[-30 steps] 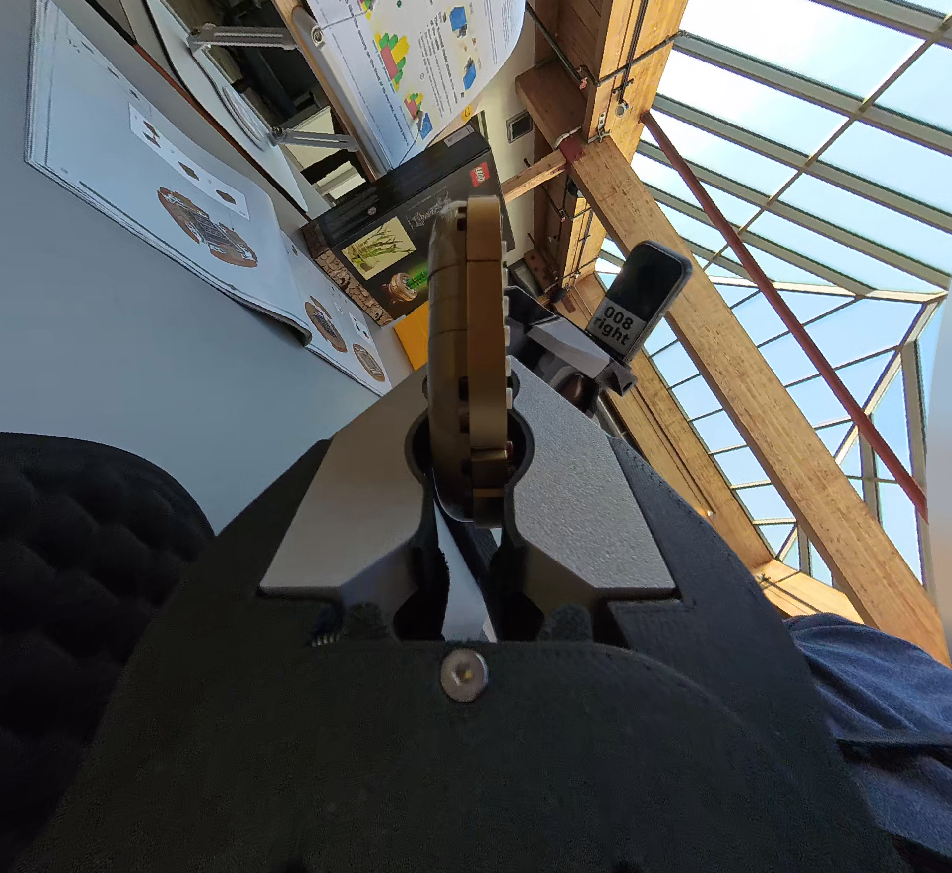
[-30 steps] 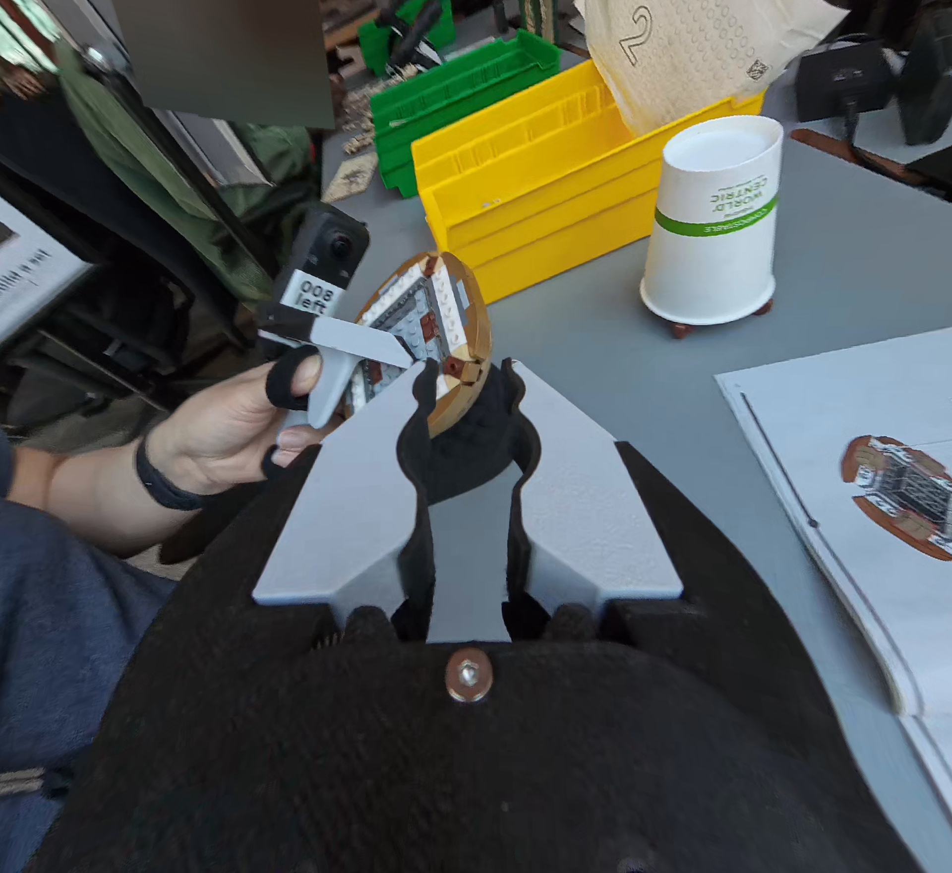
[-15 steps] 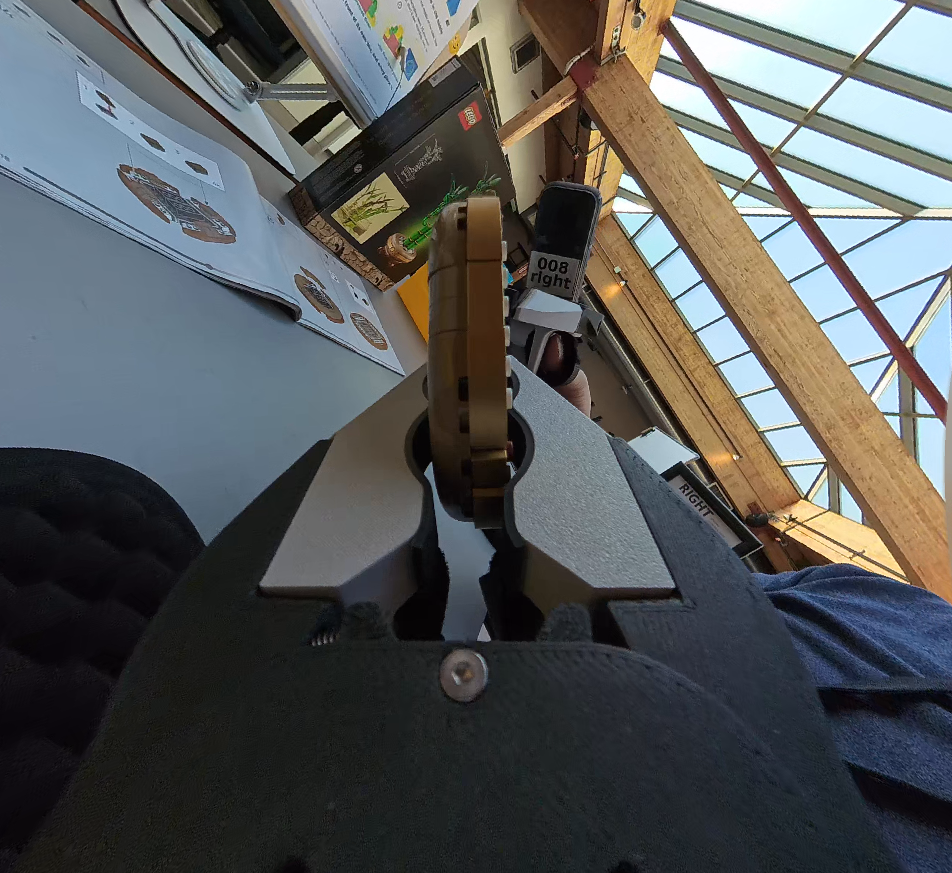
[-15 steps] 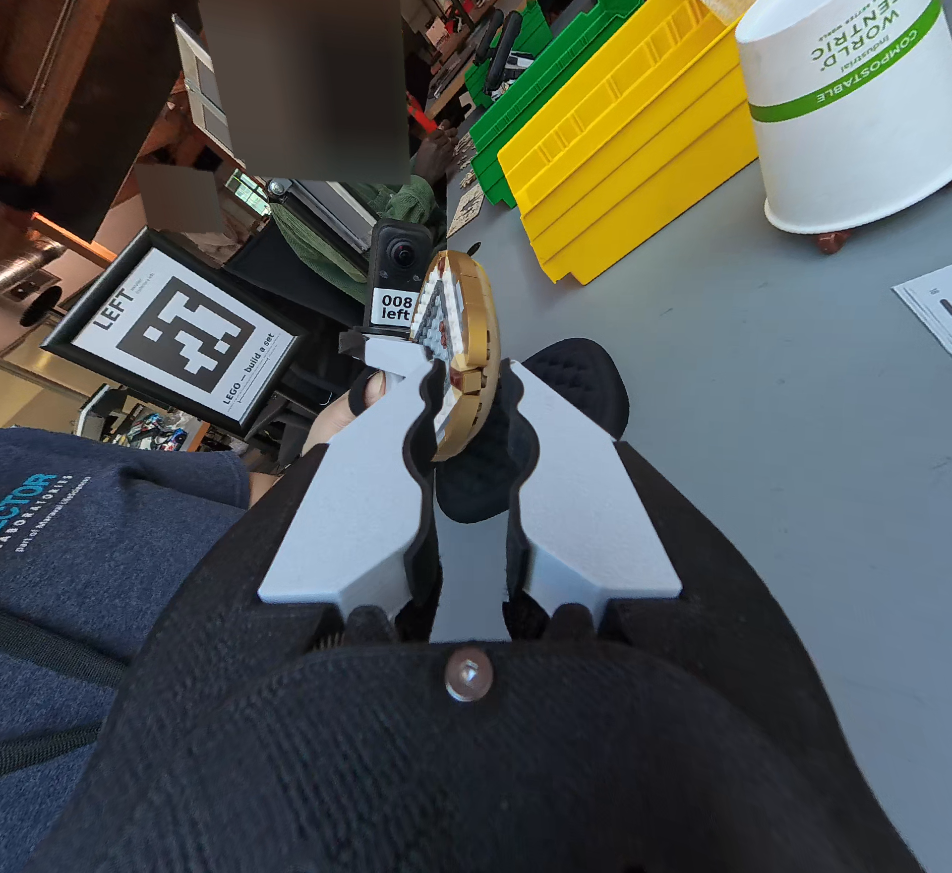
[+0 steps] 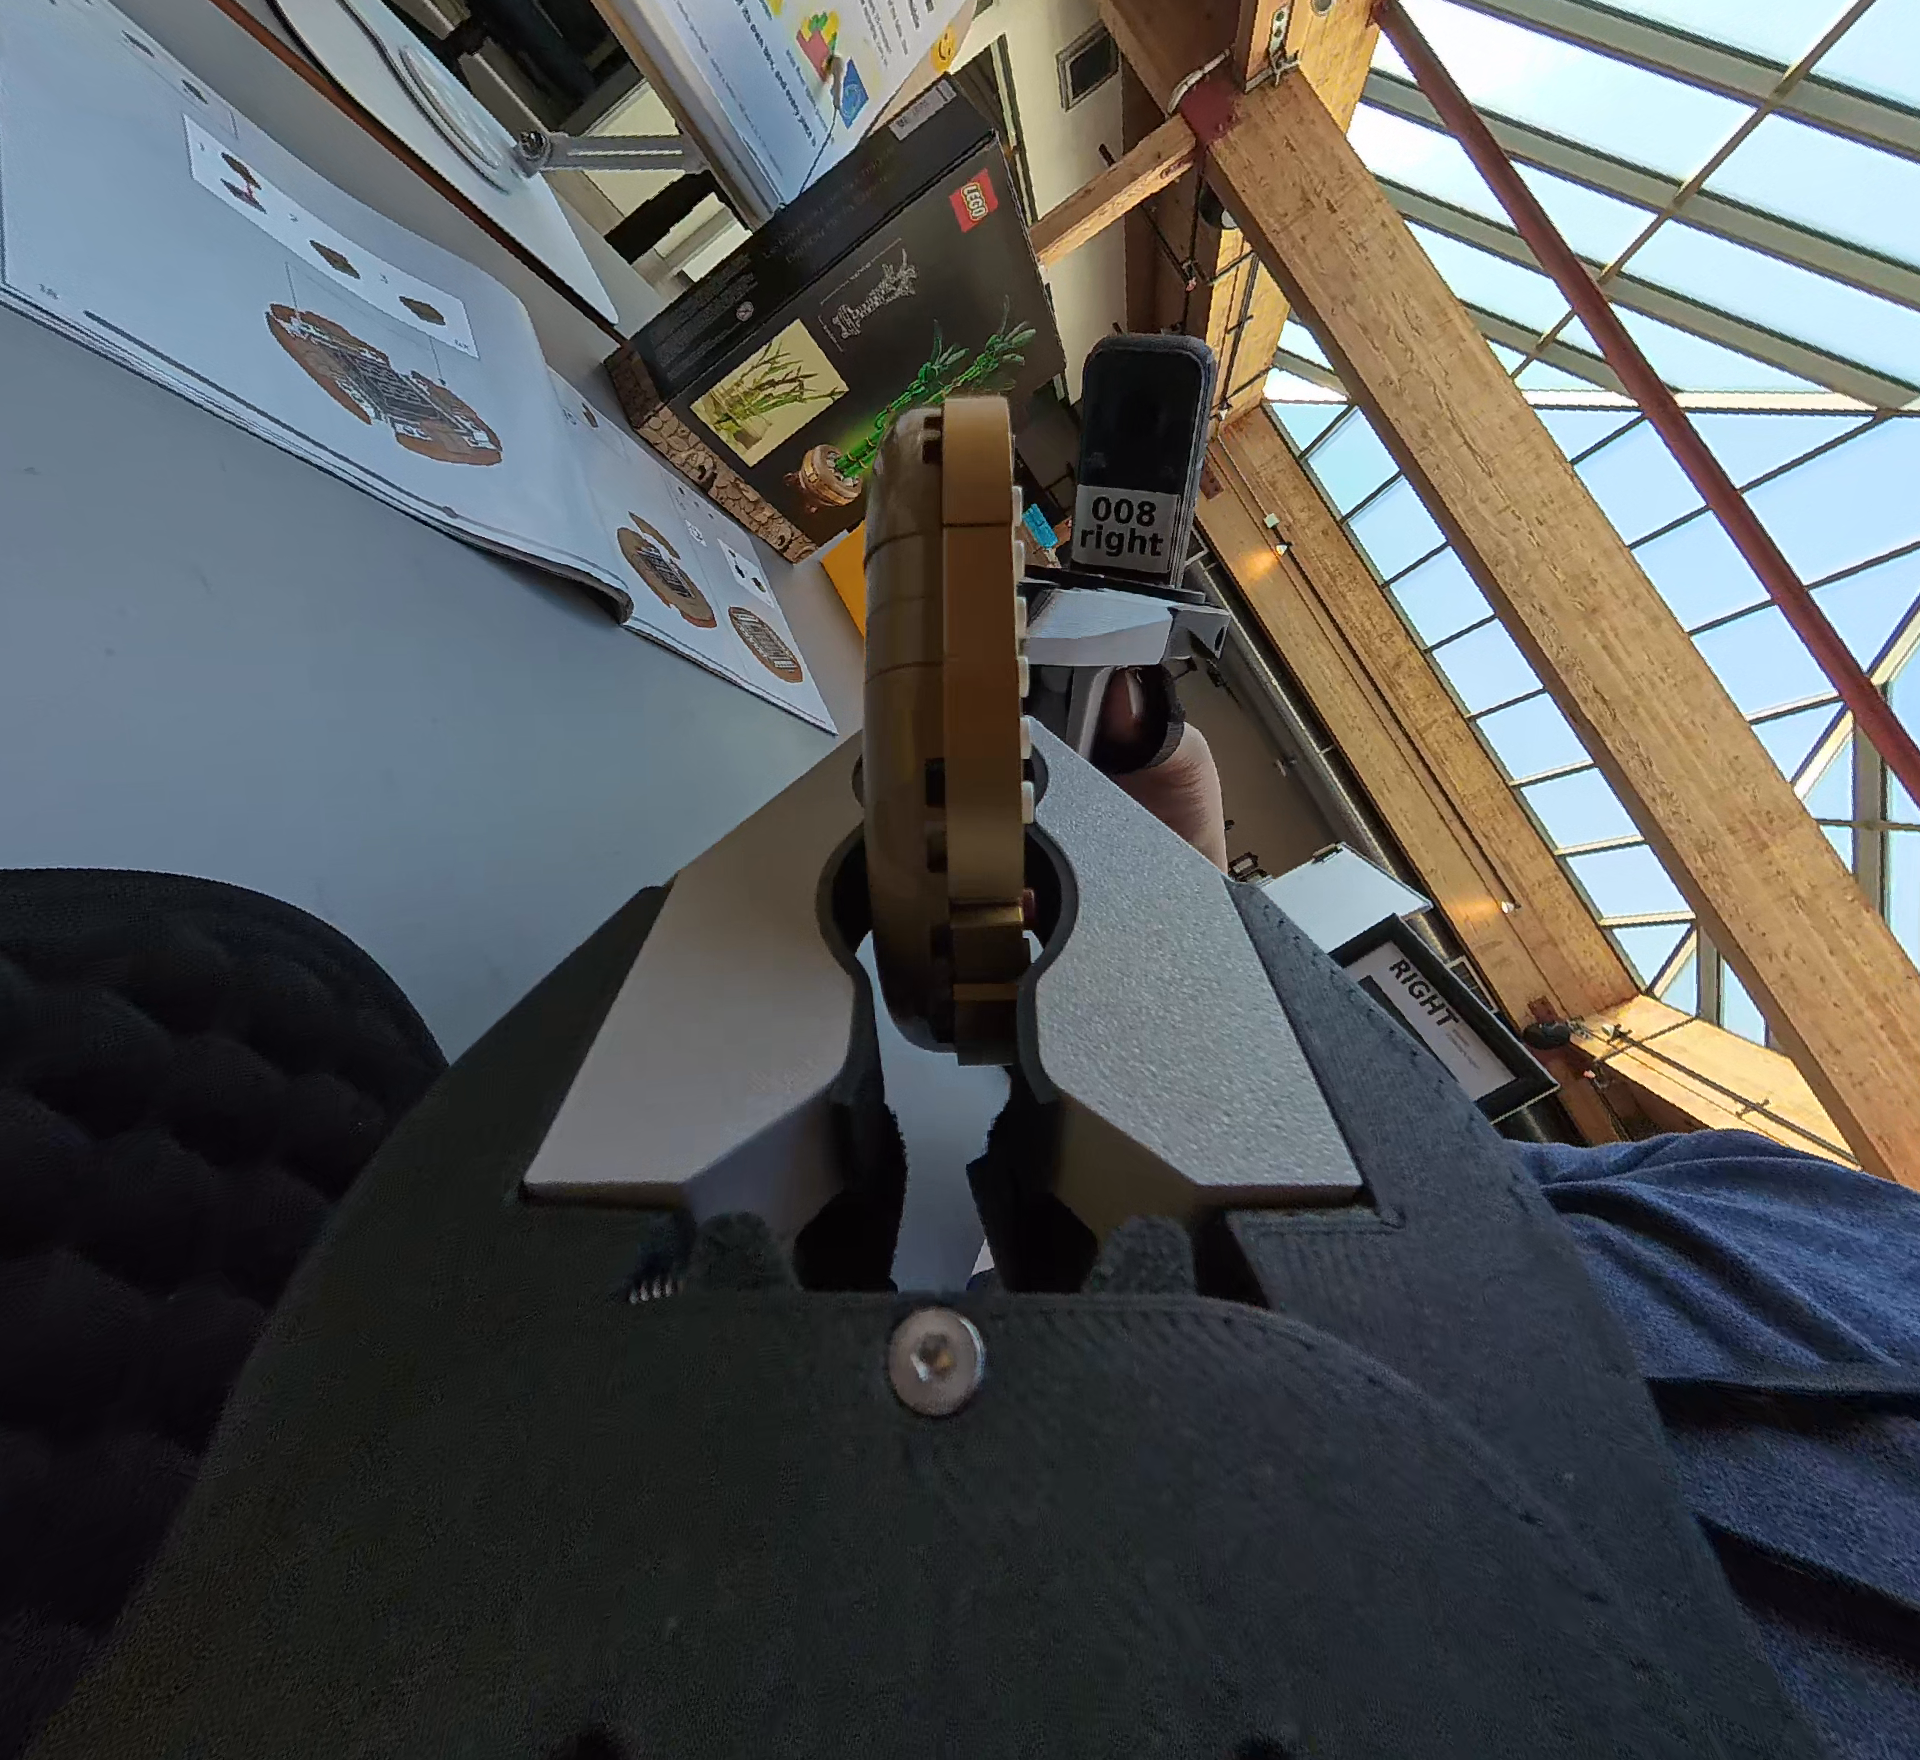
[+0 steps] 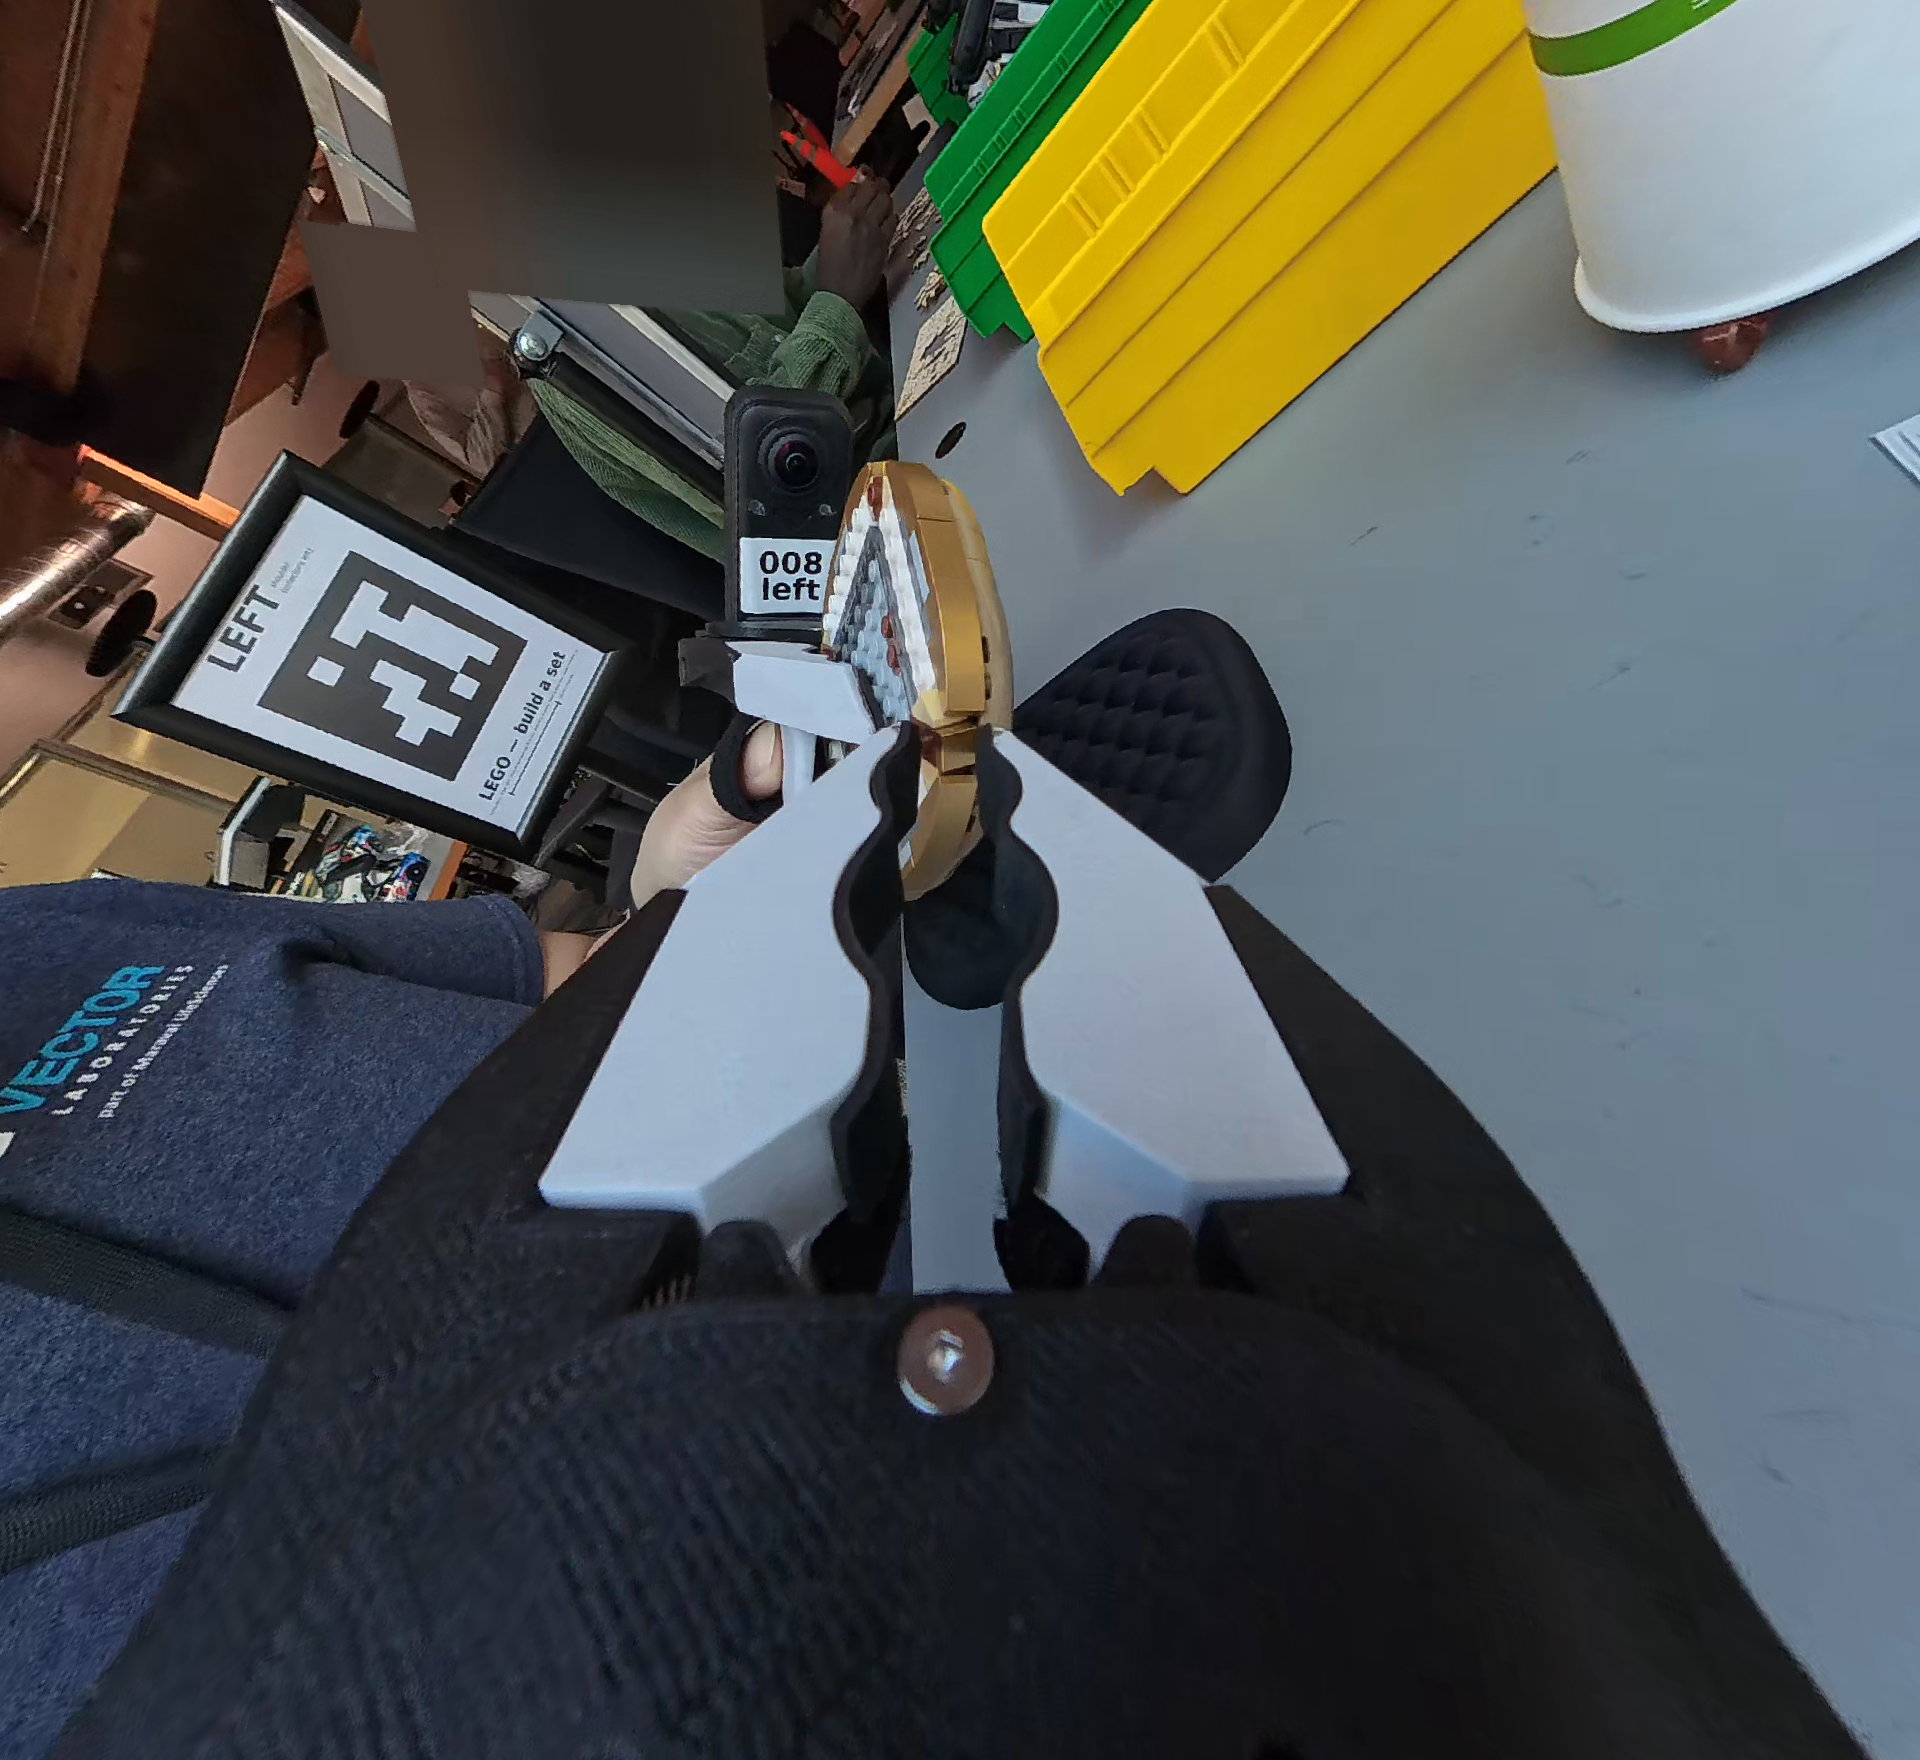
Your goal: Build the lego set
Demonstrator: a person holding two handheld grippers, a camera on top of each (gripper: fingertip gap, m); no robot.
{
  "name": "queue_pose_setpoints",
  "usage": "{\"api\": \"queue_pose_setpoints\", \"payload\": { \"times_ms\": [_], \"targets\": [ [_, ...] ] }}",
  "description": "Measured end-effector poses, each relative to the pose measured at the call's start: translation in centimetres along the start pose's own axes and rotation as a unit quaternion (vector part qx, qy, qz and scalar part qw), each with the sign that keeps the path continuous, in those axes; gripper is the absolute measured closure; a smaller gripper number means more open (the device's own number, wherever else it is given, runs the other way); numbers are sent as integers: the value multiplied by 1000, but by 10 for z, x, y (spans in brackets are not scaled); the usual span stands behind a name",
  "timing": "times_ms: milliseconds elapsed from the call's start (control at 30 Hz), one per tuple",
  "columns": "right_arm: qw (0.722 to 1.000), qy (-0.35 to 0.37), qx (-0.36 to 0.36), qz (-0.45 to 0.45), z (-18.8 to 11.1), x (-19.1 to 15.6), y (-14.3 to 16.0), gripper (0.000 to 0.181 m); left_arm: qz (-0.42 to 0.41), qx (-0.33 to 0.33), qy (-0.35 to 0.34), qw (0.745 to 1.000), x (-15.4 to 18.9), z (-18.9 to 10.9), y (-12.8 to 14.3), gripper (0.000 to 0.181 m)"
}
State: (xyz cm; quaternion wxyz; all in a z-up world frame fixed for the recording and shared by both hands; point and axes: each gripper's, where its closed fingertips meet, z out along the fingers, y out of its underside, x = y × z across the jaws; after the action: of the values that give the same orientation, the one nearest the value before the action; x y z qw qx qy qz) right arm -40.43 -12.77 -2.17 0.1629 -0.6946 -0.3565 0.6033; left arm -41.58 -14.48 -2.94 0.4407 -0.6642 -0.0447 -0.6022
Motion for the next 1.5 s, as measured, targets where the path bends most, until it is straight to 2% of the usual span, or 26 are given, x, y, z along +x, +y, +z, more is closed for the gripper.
{"api": "queue_pose_setpoints", "payload": {
  "times_ms": [333,533,833,1200,1500],
  "targets": [
    [998,47,-49,10,0,4,4,172,17,-17,-16,1000,-2,0,2,163],
    [996,50,-71,26,1,4,5,172,22,-22,-17,999,-2,-1,2,163],
    [998,44,-36,-6,4,2,-1,164,8,-12,0,1000,2,-3,-1,163],
    [998,-51,-34,14,2,-9,1,164,6,-26,18,999,11,-1,3,164],
    [993,-76,-90,13,-2,-12,12,163,13,-60,18,998,13,0,10,163]
  ]
}}
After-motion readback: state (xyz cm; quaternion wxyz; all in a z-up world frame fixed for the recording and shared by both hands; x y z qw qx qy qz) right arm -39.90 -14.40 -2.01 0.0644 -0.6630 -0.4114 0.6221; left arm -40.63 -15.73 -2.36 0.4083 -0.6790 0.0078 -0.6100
